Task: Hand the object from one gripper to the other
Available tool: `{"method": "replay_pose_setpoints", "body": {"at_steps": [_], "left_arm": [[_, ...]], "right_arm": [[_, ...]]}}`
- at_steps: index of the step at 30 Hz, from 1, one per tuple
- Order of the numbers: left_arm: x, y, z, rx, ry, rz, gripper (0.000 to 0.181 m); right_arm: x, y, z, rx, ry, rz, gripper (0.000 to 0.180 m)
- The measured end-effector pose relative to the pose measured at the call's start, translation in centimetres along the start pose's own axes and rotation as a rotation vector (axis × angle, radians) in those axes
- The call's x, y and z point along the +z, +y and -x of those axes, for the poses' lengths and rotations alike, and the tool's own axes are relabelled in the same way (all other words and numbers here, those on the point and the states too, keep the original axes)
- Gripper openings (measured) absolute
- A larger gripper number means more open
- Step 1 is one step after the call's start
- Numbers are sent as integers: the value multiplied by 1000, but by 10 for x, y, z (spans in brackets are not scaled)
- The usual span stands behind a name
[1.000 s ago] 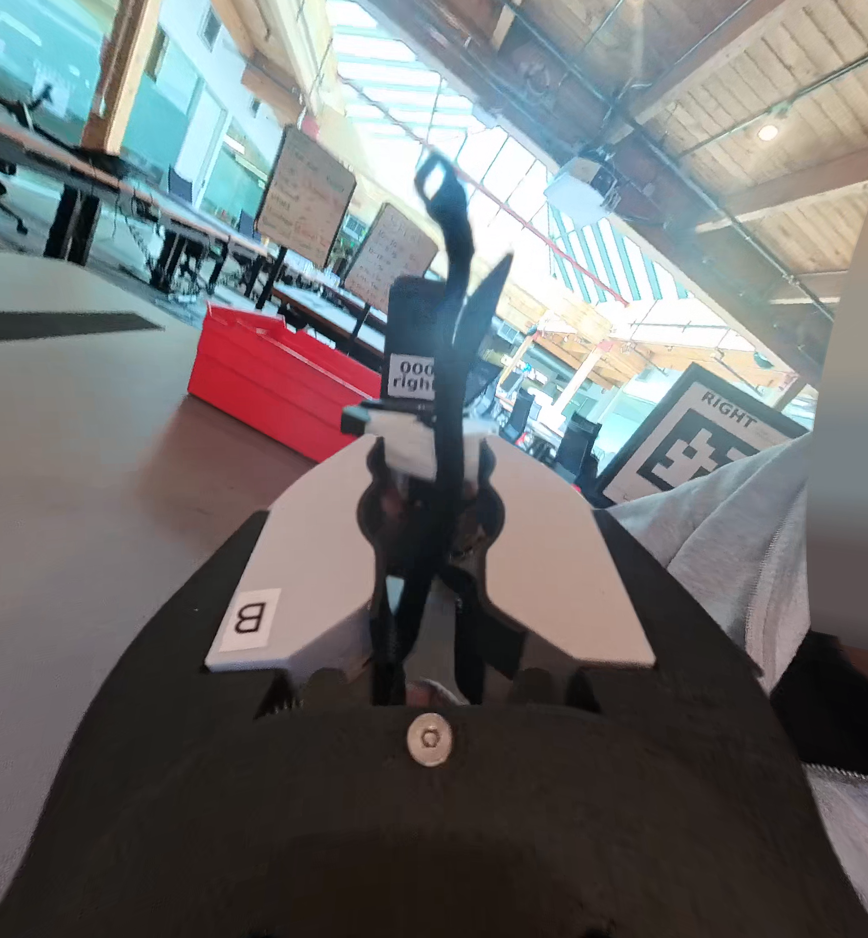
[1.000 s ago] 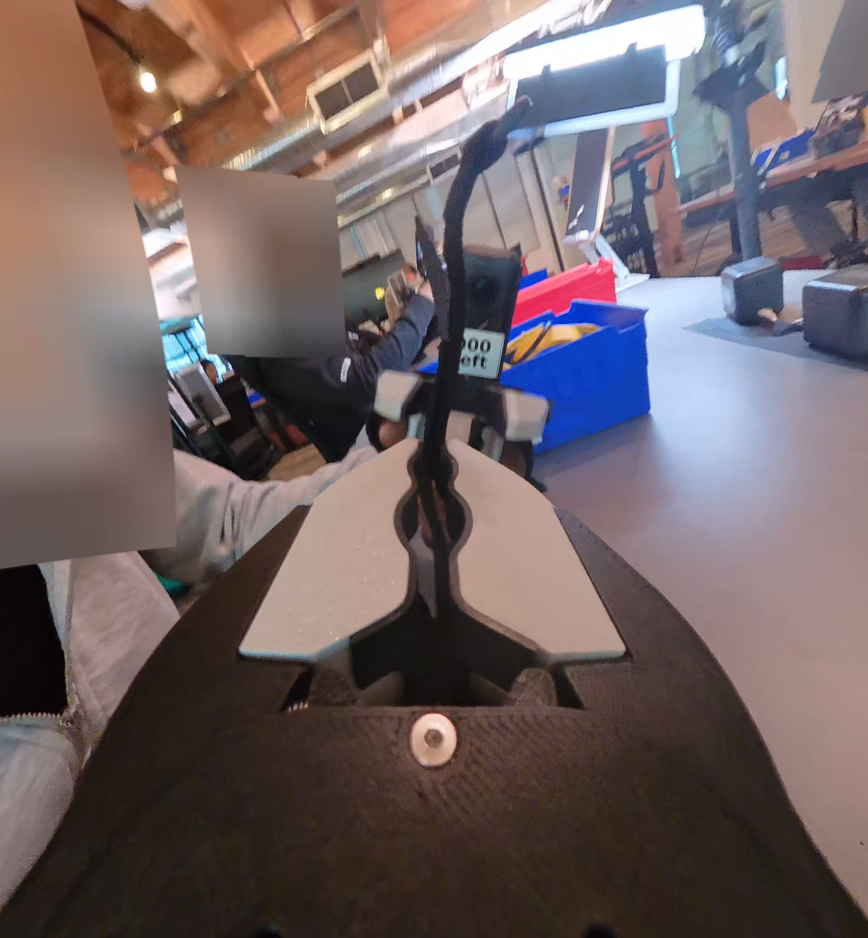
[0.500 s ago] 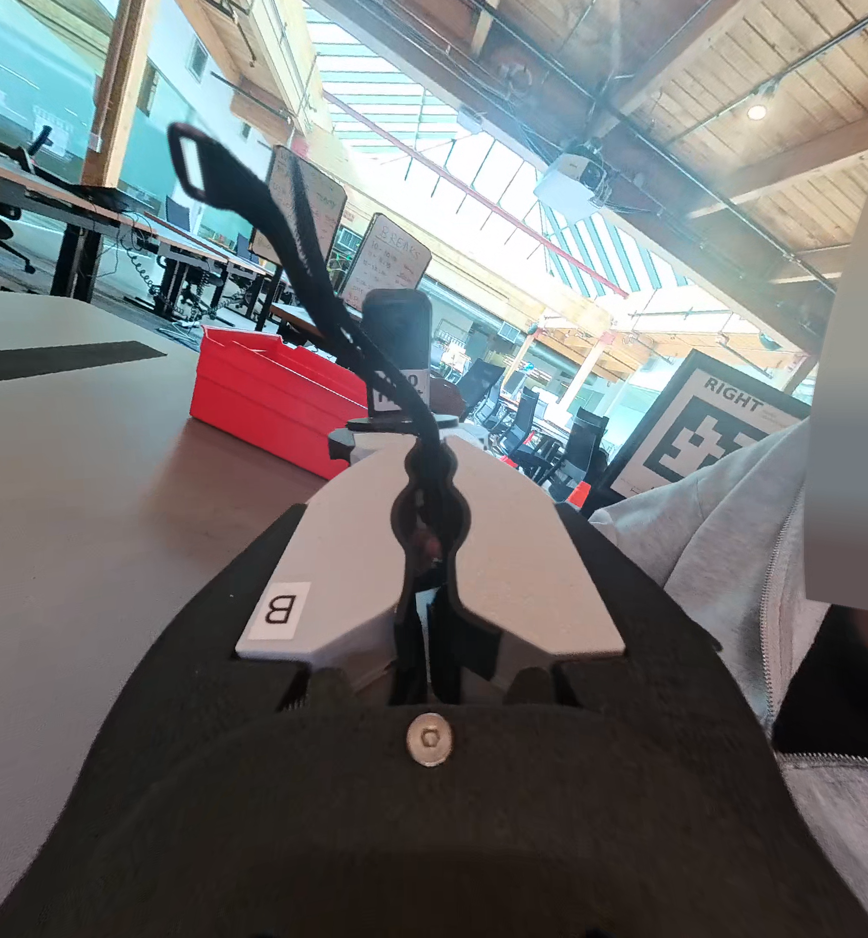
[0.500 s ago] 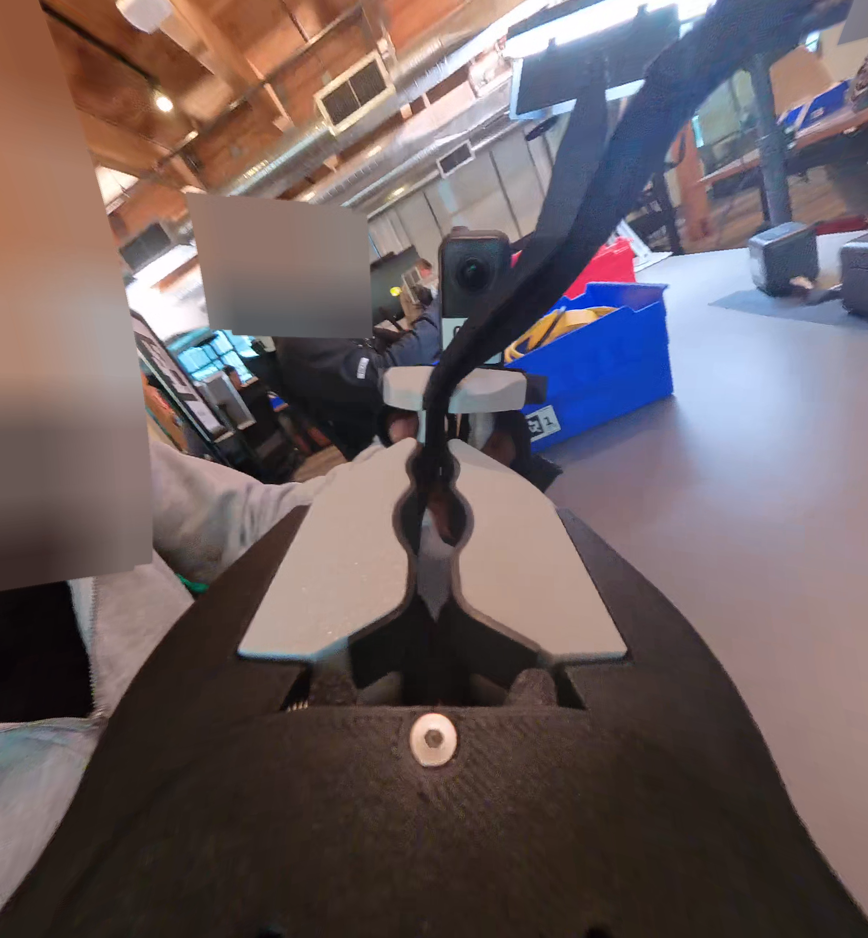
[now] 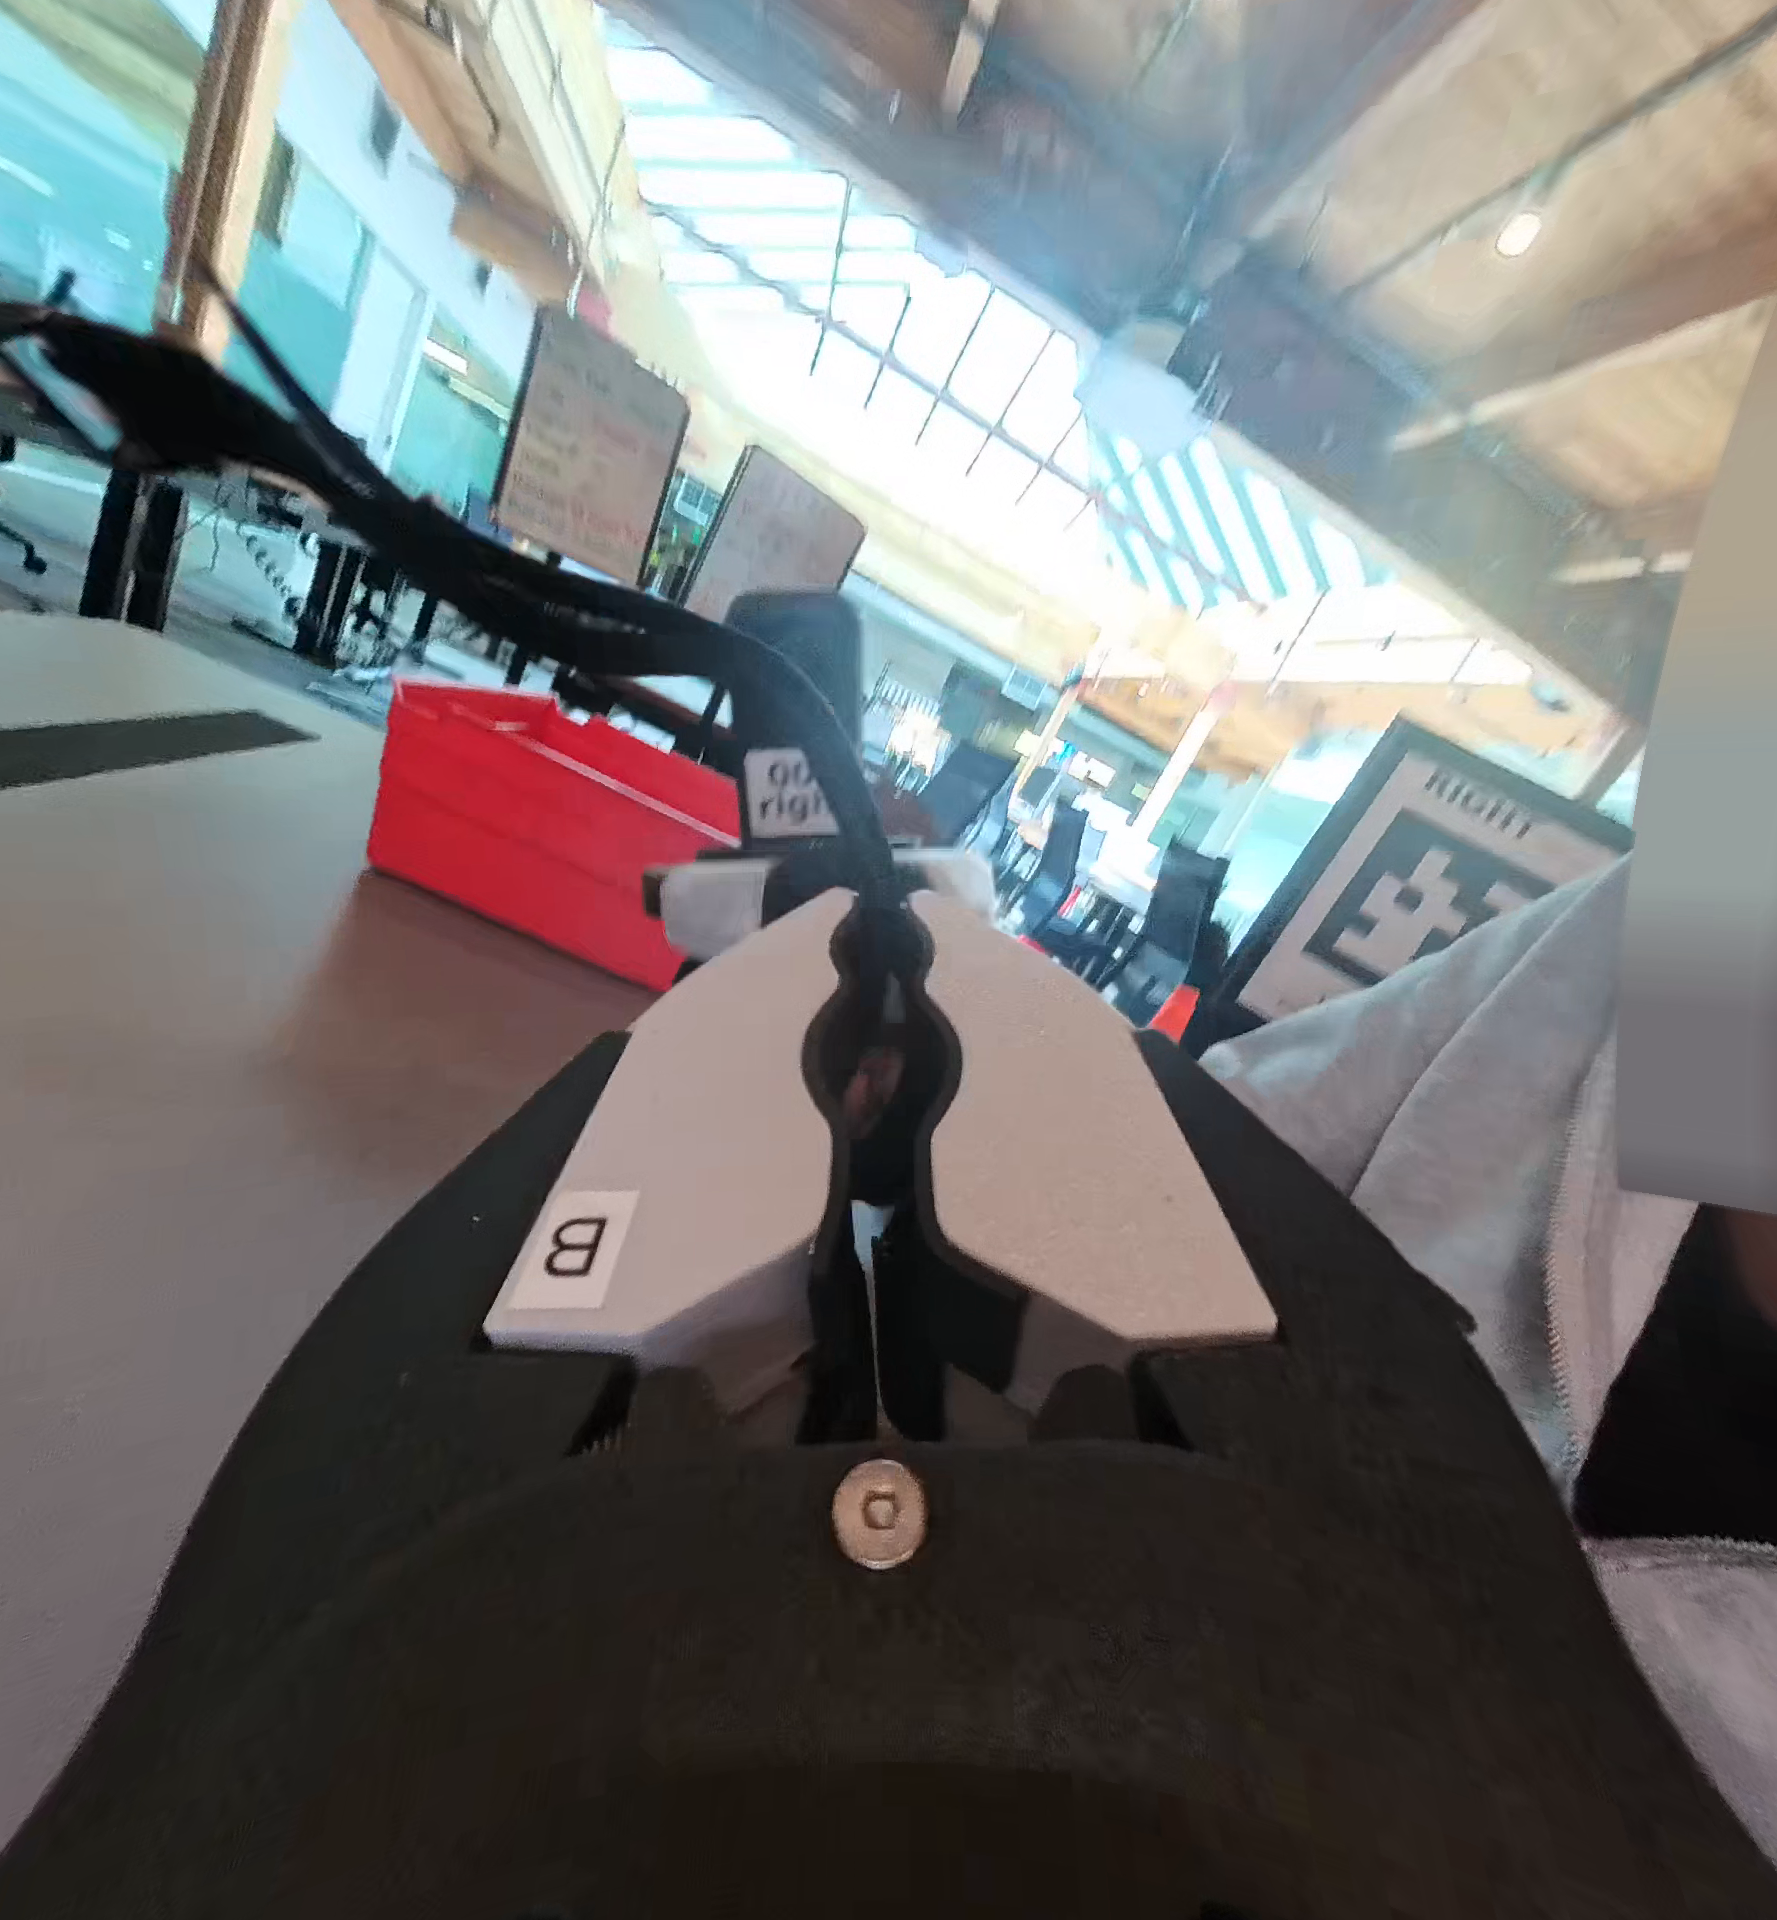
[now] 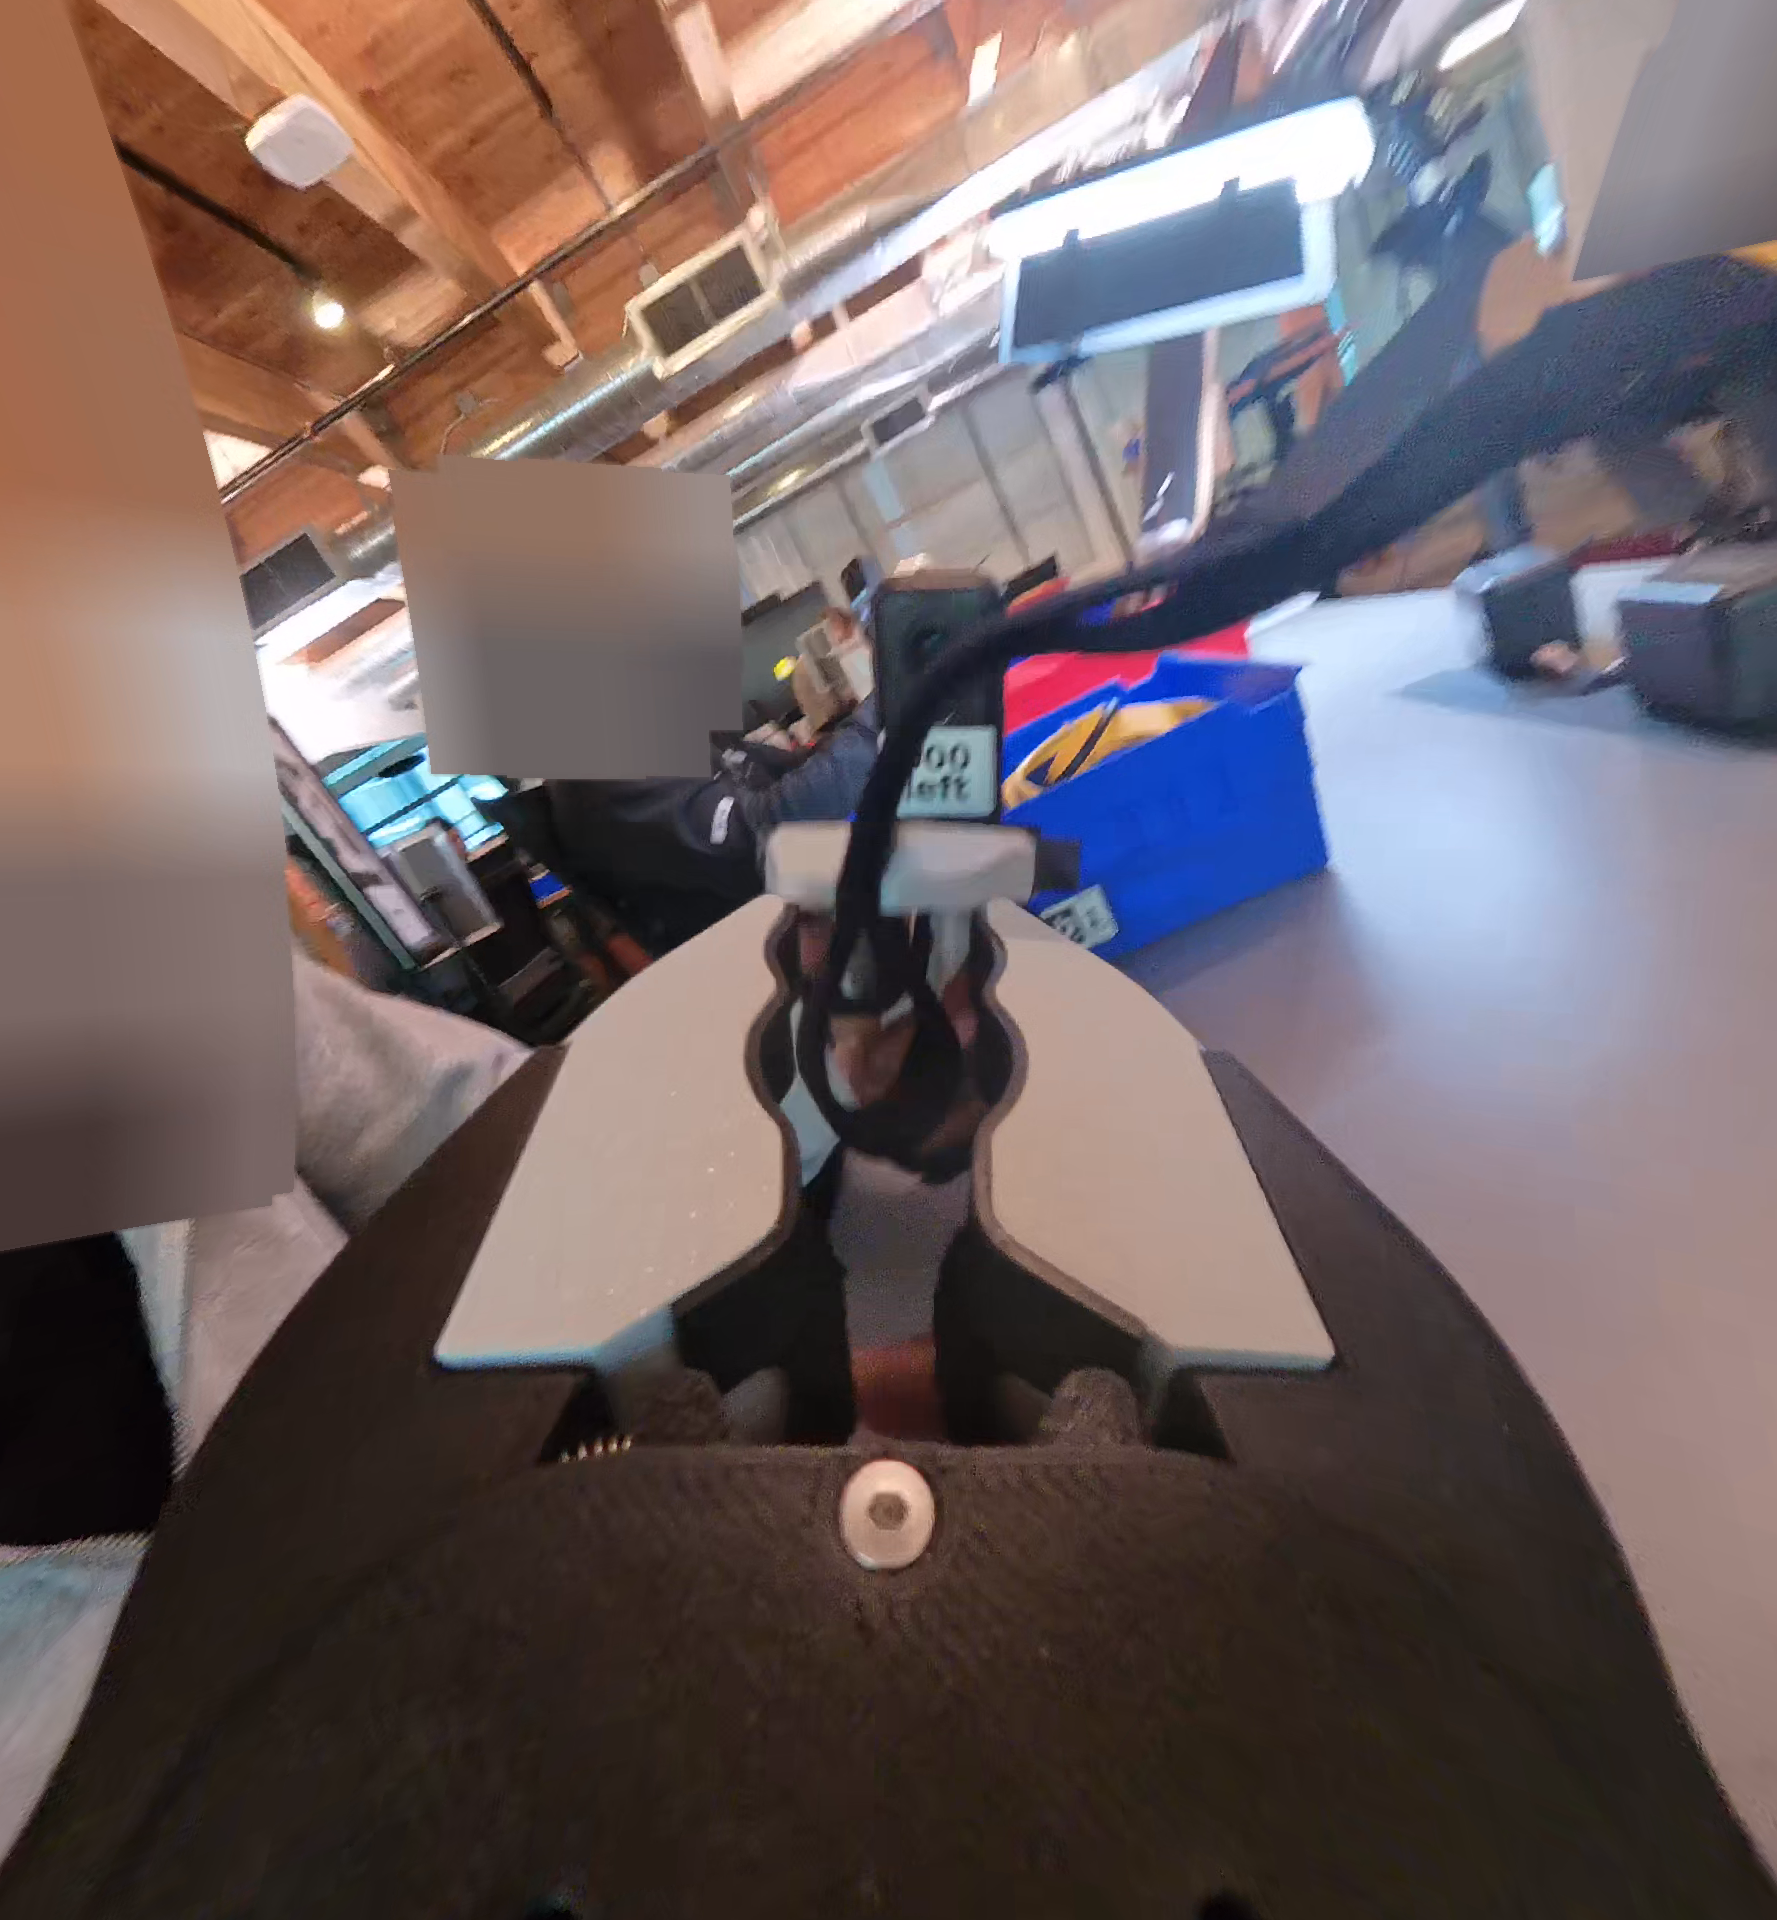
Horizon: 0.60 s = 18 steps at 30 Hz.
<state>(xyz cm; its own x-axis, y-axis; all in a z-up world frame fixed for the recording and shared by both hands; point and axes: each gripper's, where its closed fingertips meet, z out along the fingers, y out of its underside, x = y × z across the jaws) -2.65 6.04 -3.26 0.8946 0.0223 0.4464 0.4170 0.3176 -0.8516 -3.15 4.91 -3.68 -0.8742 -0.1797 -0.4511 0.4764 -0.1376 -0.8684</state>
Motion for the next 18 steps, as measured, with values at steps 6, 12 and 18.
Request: {"method": "replay_pose_setpoints", "body": {"at_steps": [6, 12, 18], "left_arm": [[-2, -3, 0, -74, 29, -28, 10], [4, 19, 7, -63, -15, 114, 41], [4, 14, 3, 19, -28, 91, 7]], "right_arm": [[9, 24, 12, -26, -82, 125, 6], [-4, 0, -3, -63, 34, 15, 5], [-7, -8, -1, -67, 30, -17, 15]]}}
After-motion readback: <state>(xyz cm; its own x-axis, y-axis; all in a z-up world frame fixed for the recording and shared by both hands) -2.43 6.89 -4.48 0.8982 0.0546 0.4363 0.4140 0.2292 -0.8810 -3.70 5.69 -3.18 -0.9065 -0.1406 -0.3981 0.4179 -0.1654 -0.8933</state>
